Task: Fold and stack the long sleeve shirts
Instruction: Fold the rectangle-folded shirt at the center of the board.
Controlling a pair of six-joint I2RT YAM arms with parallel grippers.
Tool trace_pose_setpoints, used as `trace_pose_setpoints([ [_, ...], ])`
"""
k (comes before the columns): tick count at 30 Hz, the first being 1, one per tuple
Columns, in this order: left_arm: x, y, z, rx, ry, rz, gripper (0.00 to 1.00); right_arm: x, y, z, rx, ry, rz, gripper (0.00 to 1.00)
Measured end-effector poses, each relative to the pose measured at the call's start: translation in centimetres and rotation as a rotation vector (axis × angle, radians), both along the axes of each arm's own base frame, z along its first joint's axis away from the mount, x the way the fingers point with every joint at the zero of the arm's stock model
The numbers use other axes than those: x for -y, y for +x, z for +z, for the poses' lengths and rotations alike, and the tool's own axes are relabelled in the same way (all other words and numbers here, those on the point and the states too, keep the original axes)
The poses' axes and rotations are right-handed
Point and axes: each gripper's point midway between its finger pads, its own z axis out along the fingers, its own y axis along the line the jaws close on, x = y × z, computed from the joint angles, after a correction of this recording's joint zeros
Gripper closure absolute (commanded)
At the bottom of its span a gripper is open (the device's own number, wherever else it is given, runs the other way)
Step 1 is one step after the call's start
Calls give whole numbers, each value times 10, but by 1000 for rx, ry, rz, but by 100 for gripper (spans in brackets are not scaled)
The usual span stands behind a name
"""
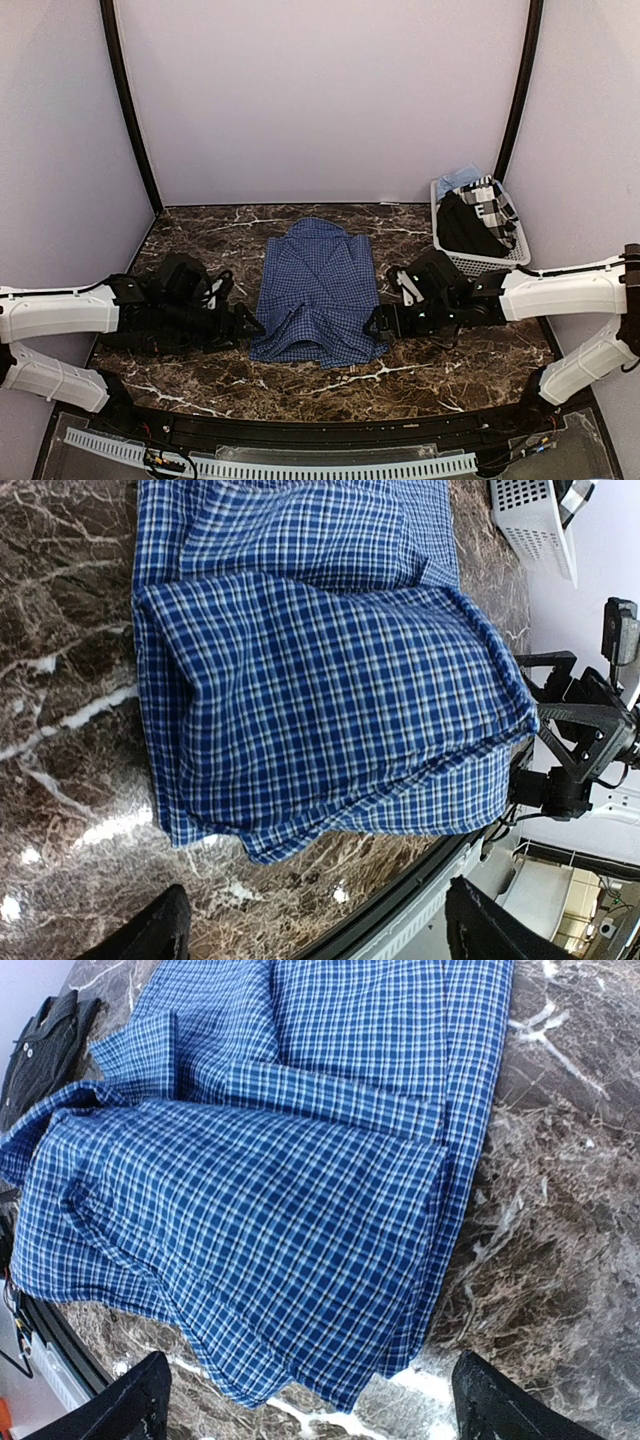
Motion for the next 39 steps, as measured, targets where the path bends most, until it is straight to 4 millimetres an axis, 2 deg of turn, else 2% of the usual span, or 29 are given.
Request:
trace_pose_setpoints([
  [10,11,-23,-16,-46,46,-29,17,-4,-22,-10,-4,-51,29,11],
  [17,13,-21,-33,-78,82,-10,27,-7,-26,-15,-5,-68,36,16],
  [24,19,-11,-36,-71,89,2,45,-7,-27,-20,-11,-78,36,19],
  [32,34,5,-23,-28,63,10,78,-7,-27,-20,-12,-80,36,20],
  [39,39,13,-17,-4,53,13,90,-6,-28,-21,-13,-86,39,20],
])
